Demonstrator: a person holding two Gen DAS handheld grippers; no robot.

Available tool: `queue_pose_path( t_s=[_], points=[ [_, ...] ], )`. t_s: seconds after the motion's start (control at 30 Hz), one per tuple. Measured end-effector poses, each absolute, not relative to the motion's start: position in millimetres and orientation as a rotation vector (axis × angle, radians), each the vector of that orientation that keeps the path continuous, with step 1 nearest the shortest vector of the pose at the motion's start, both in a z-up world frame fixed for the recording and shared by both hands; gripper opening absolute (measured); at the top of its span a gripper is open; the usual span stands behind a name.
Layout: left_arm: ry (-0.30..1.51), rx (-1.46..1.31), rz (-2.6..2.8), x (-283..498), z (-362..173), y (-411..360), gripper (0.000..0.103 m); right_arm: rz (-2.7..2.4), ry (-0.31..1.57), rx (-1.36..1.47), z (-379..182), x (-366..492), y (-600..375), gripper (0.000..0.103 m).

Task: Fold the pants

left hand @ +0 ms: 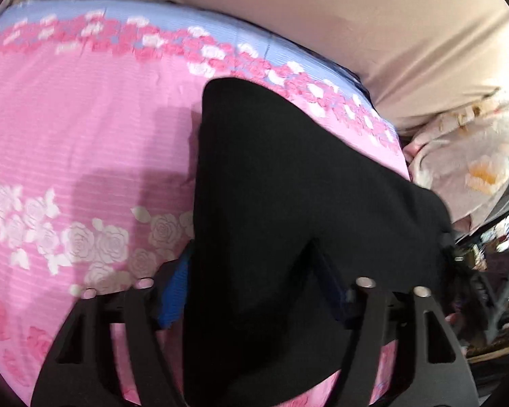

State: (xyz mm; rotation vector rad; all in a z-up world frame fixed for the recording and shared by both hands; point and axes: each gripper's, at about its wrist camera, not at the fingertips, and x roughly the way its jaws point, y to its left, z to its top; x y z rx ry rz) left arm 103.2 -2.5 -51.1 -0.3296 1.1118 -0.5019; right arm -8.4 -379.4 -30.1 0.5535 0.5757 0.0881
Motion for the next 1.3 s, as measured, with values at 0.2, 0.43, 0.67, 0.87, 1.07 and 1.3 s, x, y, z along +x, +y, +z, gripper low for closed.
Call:
queue_pose_path(
  t_s=[0.2,0.43,0.67,0.87,1.07,1.3],
  points=[
    [1.116,-0.328,-0.436,97.7,-69.9,-2.7,0.098,-0.093,0.751,0.570,-86.4,-11.6,-400.4,0.051],
    [1.038,-0.303,-0.518,94.2,-65.6,-11.5,0.045,0.031,0.756,0.647,-97.8,8.3,-383.8,0.047],
    [0.990,-0.324,-0.543,86.6,-6.9,58.8,0.021,0.162,0.624,0.546,-15.4,5.3,-331.2,0.034],
    [0.951,-0.156,-0.109,71.7,-28.0,133.7,0.030,0.032,0.795,0.474,-77.2,10.2,-303.9,0.060],
    [0.912,-0.218,-0.224,67.7,-5.5,123.2,0.032,-0.087,0.587,0.438,-17.1,-22.6,-317.5,0.039],
    [0.921,-0.137,-0.376,116.4,-14.9,7.4,0.095,0.150,0.715,0.204,-14.5,59.6,-240.1,0.034]
  ],
)
